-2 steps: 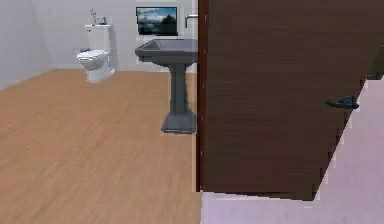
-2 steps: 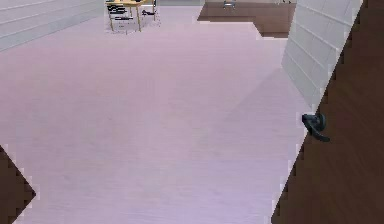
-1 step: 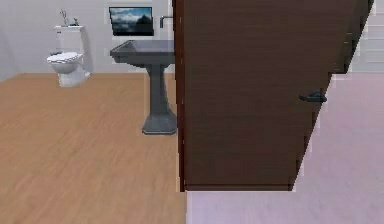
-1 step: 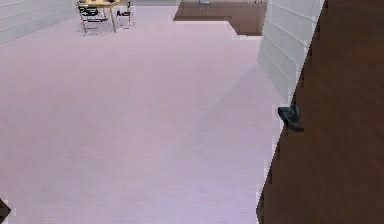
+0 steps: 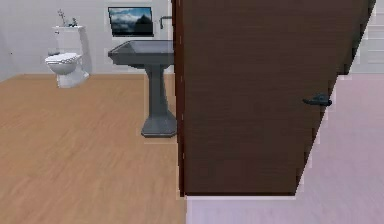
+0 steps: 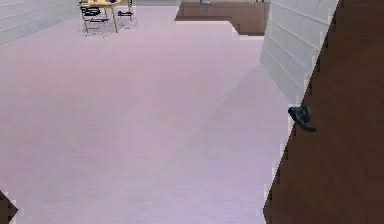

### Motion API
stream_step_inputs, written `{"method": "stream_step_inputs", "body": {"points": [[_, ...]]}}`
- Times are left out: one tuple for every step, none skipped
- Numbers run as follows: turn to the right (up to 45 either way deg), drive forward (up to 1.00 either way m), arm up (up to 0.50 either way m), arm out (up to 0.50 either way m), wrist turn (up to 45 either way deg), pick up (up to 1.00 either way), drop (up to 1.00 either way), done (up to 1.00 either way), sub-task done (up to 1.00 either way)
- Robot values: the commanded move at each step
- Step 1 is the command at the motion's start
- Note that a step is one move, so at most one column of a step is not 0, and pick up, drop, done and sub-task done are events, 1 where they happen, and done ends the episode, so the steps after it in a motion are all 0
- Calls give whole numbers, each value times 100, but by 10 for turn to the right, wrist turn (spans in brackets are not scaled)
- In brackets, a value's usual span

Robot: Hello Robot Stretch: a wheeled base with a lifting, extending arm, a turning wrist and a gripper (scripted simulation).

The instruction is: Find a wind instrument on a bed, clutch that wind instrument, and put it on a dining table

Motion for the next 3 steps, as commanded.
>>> {"method": "stream_step_inputs", "body": {"points": [[-450, 0, 0, 0, 0, 0, 0, 0, 0], [-390, 0, 0, 0, 0, 0, 0, 0, 0], [0, 30, 0, 0, 0, 0, 0, 0, 0]]}}
